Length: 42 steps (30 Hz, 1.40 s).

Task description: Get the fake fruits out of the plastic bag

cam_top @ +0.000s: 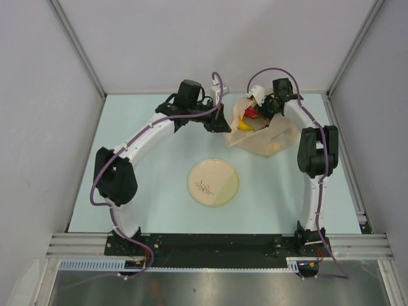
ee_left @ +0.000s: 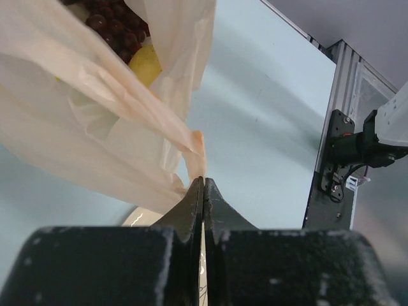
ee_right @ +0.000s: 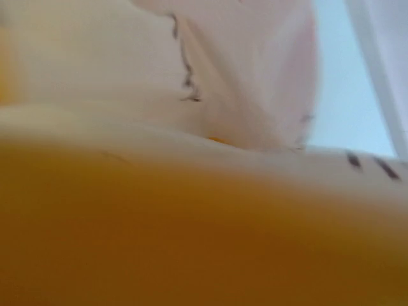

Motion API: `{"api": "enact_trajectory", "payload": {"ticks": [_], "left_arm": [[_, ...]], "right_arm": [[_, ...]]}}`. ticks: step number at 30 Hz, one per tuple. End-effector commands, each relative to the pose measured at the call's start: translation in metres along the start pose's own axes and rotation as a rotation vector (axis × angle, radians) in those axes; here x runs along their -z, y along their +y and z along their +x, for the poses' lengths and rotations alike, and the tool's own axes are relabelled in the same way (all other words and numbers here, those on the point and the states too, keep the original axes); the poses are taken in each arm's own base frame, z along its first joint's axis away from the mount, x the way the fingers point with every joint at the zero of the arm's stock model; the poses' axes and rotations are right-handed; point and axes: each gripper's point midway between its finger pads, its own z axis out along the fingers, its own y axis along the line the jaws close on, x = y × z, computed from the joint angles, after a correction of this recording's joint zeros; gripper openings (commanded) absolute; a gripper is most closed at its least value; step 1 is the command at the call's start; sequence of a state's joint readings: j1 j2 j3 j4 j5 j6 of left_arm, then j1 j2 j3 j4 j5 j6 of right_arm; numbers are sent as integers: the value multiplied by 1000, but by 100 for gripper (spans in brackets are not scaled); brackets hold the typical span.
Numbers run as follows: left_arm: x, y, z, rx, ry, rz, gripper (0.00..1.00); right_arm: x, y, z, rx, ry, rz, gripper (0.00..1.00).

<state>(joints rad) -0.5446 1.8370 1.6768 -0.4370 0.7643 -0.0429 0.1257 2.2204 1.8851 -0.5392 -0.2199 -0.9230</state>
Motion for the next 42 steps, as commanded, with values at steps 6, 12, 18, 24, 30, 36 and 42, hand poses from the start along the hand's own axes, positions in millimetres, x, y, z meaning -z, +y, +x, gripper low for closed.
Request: {"api": "enact_trajectory", "payload": {"ticks": [6,12,18,24,30,36,42], "left_arm": [[-2,-11,-14,-57,-21,20,0],[-3,-13,-15,-56,-25,22,0],[-2,-15,-21,-68,-36,31,0],[-6,-12,-23,-63,-33,34,0],[-6,-10,-30,-83,-40,27,0],[-9,-12,-35,-92,-50,41,2],[-13,-14,-32,-74,-42,52,3]], "right_arm": [[91,58,-75,-61,-216,-91,33],[98,72,-64,-159,-181,-100,24],[85,37,-62,-162,-184,30,28],[71,59,20,-207,108,66,29],[123,106,62,-293,131,57,29],[131,65,-16,-226,-157,94,35],[95,38,-47,-171,-181,86,30]]}}
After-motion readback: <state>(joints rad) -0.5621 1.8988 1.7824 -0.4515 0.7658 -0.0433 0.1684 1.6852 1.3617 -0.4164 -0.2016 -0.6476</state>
